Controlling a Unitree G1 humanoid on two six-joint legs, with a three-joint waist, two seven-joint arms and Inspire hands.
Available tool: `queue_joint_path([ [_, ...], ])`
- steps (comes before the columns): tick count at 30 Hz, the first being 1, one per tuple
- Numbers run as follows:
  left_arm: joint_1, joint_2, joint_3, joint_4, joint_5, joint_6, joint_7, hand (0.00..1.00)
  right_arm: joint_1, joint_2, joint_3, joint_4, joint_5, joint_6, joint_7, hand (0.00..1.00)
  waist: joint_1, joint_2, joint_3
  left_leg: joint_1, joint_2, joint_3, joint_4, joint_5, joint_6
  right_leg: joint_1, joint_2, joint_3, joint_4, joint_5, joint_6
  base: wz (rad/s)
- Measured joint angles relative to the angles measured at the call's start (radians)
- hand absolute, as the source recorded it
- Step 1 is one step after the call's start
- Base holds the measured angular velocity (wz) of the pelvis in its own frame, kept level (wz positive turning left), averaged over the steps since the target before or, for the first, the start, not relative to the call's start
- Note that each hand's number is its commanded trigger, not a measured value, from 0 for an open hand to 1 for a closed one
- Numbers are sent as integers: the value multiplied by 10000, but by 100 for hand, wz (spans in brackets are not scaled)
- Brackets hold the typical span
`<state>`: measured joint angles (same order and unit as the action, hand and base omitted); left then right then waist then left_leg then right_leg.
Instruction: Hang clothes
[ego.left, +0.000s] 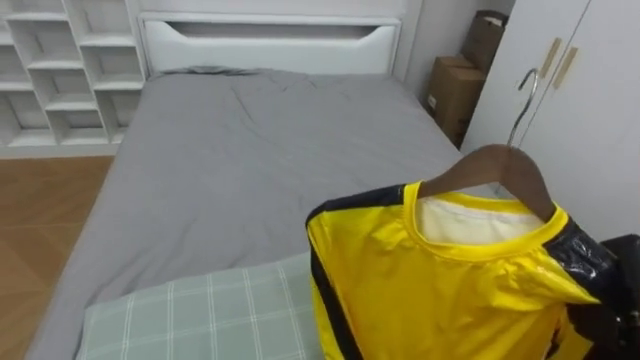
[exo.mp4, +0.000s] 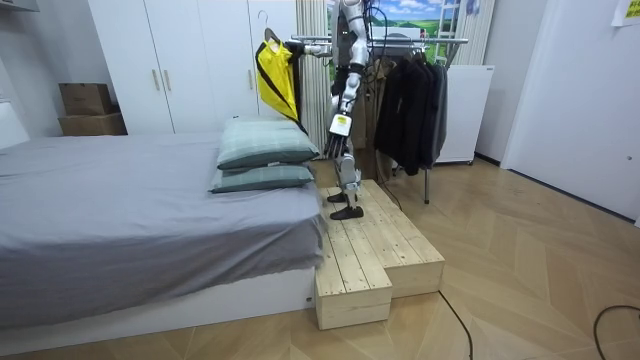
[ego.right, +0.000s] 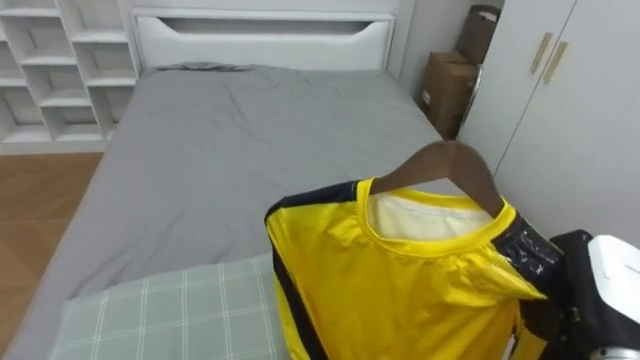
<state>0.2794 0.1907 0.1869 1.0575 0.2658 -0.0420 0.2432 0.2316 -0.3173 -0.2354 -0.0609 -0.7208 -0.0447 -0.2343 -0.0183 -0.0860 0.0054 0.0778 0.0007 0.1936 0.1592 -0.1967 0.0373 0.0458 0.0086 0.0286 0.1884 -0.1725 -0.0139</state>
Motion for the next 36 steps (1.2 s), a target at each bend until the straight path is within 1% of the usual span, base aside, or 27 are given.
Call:
queue_joint_path([
  [3,-197,24,-65,36,2,15,-174,0,56,-1,196,0,-327,2,-199,100,-30,-33,12,-111,36,147,-3,-10,12,-163,1,24,7,69,5,-16],
  [6,-524,64,-289,98,44,167,-299,0,61,3,199,-1,-785,2,-475,100,-155,-45,10,-340,33,293,25,-34,49,-518,4,153,204,87,16,-15],
  [8,-580,148,-488,248,60,245,-349,0,64,8,232,-52,-1078,4,-520,100,-158,-60,14,-391,57,488,25,-45,65,-717,32,298,352,88,17,-30],
  [10,-574,243,-560,327,60,318,-381,0,103,25,291,-284,-1088,0,-521,100,-144,-97,1,-391,152,931,34,-116,64,-982,125,641,450,134,46,-51],
  [11,-577,259,-586,385,62,347,-381,0,122,31,290,-379,-1089,-6,-535,100,-157,-95,3,-389,201,1039,59,-141,59,-1033,150,697,490,144,46,-60],
  [13,-590,315,-646,677,99,408,-396,0,170,132,291,-772,-1186,-100,-580,100,-185,-94,2,-270,302,1638,81,-247,33,-1263,239,747,574,187,17,-72],
  [14,-596,329,-651,737,99,426,-402,0,169,154,304,-918,-1235,-122,-587,100,-159,-87,5,-251,352,1859,84,-284,18,-1368,268,613,628,240,-8,-105],
  [15,-587,378,-667,849,97,492,-412,0,162,184,347,-1173,-1358,-228,-642,100,-102,-97,18,-195,458,2357,88,-333,-31,-1551,257,-227,653,373,-147,-133],
  [16,-568,410,-728,976,88,640,-416,0,163,185,413,-1336,-1495,-323,-780,100,-35,-86,29,-99,562,2903,92,-403,-84,-1667,165,-1165,653,496,-317,-138],
  [17,-567,430,-728,1083,85,722,-416,0,165,186,514,-1431,-1546,-327,-867,100,-27,-69,51,-22,596,3165,93,-440,-105,-1686,139,-1602,650,539,-385,-136],
  [18,-541,433,-741,1205,29,906,-415,0,166,194,669,-1487,-1734,-306,-1096,100,-16,-19,99,195,673,3683,86,-544,-159,-1675,135,-2192,664,593,-475,-122],
  [19,-516,438,-866,1275,-37,1081,-404,0,166,196,795,-1490,-1906,-302,-1295,100,-32,1,141,324,749,4117,114,-663,-202,-1684,145,-2541,727,607,-507,-109],
  [20,-522,445,-948,1354,-89,1156,-397,0,164,197,884,-1490,-1949,-286,-1362,100,-43,27,144,364,765,4256,123,-695,-211,-1670,148,-2512,775,612,-519,-75],
  [21,-582,450,-979,1435,-206,1321,-397,0,165,219,990,-1486,-1936,-286,-1411,100,-172,39,148,411,764,4411,116,-708,-220,-1735,150,-2546,883,610,-521,-49],
  [22,-608,479,-1186,1427,-269,1484,-398,0,149,254,1075,-1479,-1908,-271,-1427,100,-190,23,147,463,765,4634,121,-717,-236,-1826,161,-2532,897,637,-566,-45],
  [23,-624,485,-1286,1424,-305,1565,-398,0,128,275,1131,-1475,-1911,-264,-1438,100,-234,9,152,504,769,4723,138,-727,-252,-1844,171,-2512,908,649,-586,-43],
  [25,-675,485,-1366,1420,-306,1839,-398,0,61,414,1390,-1456,-1950,-284,-1461,100,-289,-18,169,517,913,4988,423,-881,-308,-1874,254,-2497,976,644,-628,-31],
  [26,-682,490,-1365,1420,-307,1905,-397,0,21,426,1457,-1457,-1979,-291,-1460,100,-277,-22,169,508,968,5055,552,-946,-331,-1885,272,-2511,1049,631,-658,-26],
  [28,-686,512,-1311,1401,-289,2035,-356,0,-51,421,1537,-1482,-2010,-448,-1511,100,-279,-22,168,392,1293,5161,1346,-1341,-434,-1940,339,-2523,1403,409,-927,-23],
  [29,-682,527,-1310,1402,-289,2051,-335,0,-64,418,1538,-1489,-2010,-482,-1537,100,-266,-23,168,363,1397,5187,1582,-1454,-468,-1984,341,-2575,1502,309,-990,-19],
  [30,-672,540,-1334,1407,-292,2160,-281,0,-107,417,1588,-1505,-2010,-507,-1622,100,-284,-13,174,340,1603,5257,2052,-1692,-542,-2015,338,-2772,1791,80,-1102,-21],
  [31,-674,548,-1356,1409,-301,2340,-207,0,-156,404,1738,-1516,-2011,-503,-1771,100,-331,2,173,333,1819,5336,2535,-1881,-637,-2021,397,-2725,2019,-138,-1176,-23],
  [32,-674,552,-1357,1411,-300,2410,-135,0,-174,401,1803,-1536,-2011,-528,-1812,100,-341,-2,171,325,1923,5351,2852,-1946,-692,-2041,455,-2586,2126,-247,-1210,-33],
  [33,-672,571,-1359,1422,-300,2536,-36,0,-197,385,1981,-1560,-2006,-545,-1907,100,-306,-16,159,199,2169,5406,3617,-1980,-736,-2071,654,-2198,2282,-484,-1197,-63],
  [34,-626,567,-1369,1433,-302,2643,54,0,-329,348,2235,-1560,-1998,-534,-1940,100,-183,28,184,-115,2506,5041,4787,-1831,-690,-2075,807,-1824,2370,-521,-1293,-84],
  [35,-548,554,-1381,1445,-303,2695,80,0,-441,331,2395,-1560,-1992,-551,-1941,100,-106,22,181,-332,2591,4592,5391,-1612,-698,-2085,877,-1561,2442,-520,-1342,-114],
  [36,-428,479,-1361,1481,-301,2803,84,0,-559,329,2577,-1564,-2003,-653,-1959,100,-65,78,184,-919,2560,3438,6345,-1094,-640,-1950,1009,-1057,2458,-477,-1430,-120],
])
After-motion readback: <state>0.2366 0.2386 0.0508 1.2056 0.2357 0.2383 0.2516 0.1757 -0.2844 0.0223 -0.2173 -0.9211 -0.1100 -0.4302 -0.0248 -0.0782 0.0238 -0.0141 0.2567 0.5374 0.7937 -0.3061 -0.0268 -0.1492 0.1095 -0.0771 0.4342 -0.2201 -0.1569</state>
